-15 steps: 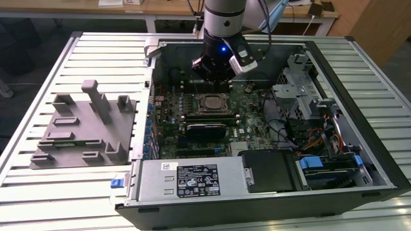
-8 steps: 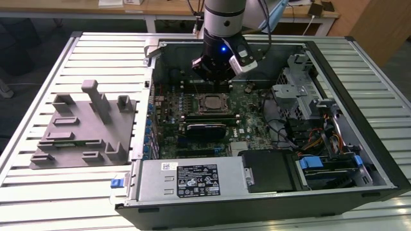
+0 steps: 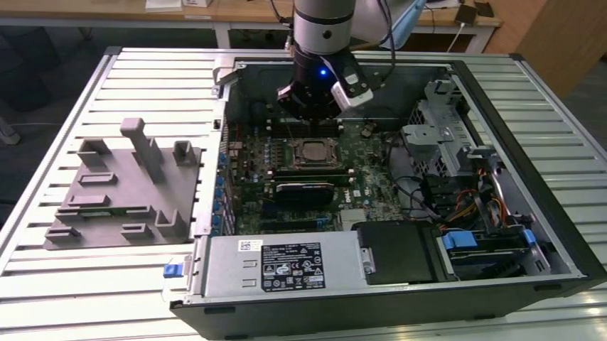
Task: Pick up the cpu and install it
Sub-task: 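Install the first cpu locking lever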
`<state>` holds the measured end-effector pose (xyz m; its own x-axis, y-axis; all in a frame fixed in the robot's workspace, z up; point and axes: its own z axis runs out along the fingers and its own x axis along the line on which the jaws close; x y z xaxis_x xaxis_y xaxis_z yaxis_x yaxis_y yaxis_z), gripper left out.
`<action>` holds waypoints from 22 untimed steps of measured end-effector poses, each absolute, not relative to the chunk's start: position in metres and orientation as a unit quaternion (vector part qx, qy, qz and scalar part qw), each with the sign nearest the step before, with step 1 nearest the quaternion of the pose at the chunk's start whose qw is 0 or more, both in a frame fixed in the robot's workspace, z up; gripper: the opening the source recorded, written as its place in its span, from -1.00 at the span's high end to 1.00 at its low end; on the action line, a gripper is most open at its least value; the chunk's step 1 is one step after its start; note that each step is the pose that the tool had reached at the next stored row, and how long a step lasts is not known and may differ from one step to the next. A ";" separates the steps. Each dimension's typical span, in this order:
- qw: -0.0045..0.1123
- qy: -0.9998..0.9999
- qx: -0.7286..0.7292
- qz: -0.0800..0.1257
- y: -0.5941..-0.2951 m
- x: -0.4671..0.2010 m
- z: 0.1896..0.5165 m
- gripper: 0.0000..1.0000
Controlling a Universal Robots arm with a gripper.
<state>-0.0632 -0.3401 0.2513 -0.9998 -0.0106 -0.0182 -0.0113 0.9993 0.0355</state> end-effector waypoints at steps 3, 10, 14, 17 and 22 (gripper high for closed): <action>0.010 1.000 -0.005 0.018 -0.340 -0.075 0.251 0.79; 0.012 1.000 -0.005 0.018 -0.340 -0.100 0.251 0.79; 0.012 1.000 -0.005 0.018 -0.340 -0.107 0.251 0.79; 0.012 1.000 -0.005 0.018 -0.340 -0.113 0.251 0.79; 0.012 1.000 -0.005 0.021 -0.340 -0.118 0.251 0.79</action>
<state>-0.1177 -0.3401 0.2509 -0.9997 -0.0103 -0.0234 -0.0113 0.9990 0.0426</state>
